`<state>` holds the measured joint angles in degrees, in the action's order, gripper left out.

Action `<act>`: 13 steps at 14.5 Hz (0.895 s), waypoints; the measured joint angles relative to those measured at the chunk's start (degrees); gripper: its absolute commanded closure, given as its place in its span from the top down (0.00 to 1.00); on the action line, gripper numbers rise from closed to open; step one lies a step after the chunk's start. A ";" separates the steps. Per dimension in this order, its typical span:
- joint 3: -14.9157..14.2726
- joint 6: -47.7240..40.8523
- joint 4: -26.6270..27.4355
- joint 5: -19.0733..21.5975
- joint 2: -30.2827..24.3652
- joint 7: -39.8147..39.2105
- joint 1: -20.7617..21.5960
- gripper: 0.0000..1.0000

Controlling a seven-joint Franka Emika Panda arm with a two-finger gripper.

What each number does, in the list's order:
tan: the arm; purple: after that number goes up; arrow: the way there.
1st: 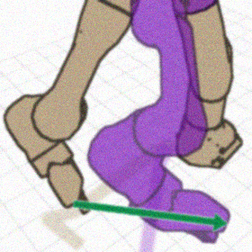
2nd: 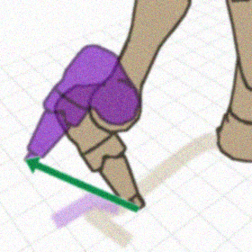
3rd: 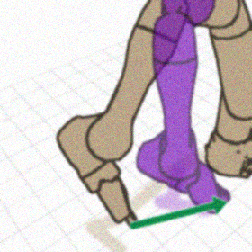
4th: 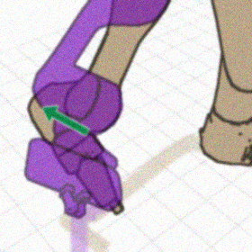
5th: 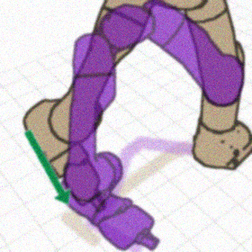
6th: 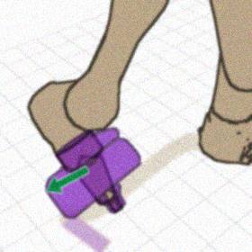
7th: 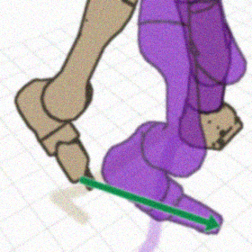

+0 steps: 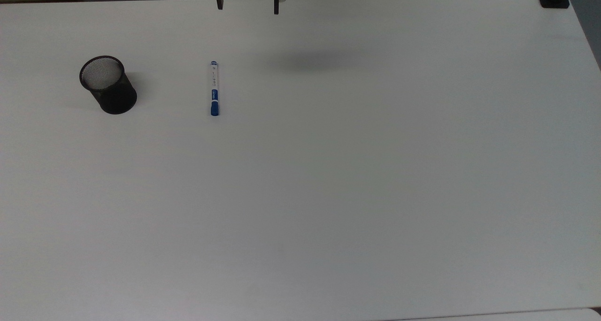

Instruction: Insert the marker

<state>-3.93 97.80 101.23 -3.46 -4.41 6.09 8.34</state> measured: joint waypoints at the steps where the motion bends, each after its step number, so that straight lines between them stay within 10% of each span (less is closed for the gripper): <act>1: 0.02 0.00 0.00 0.00 0.00 -0.08 0.13 1.00; 13: 0.09 -0.06 0.56 0.00 0.38 -0.08 0.11 1.00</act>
<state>-3.85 97.75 101.79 -3.46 -4.03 6.01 8.46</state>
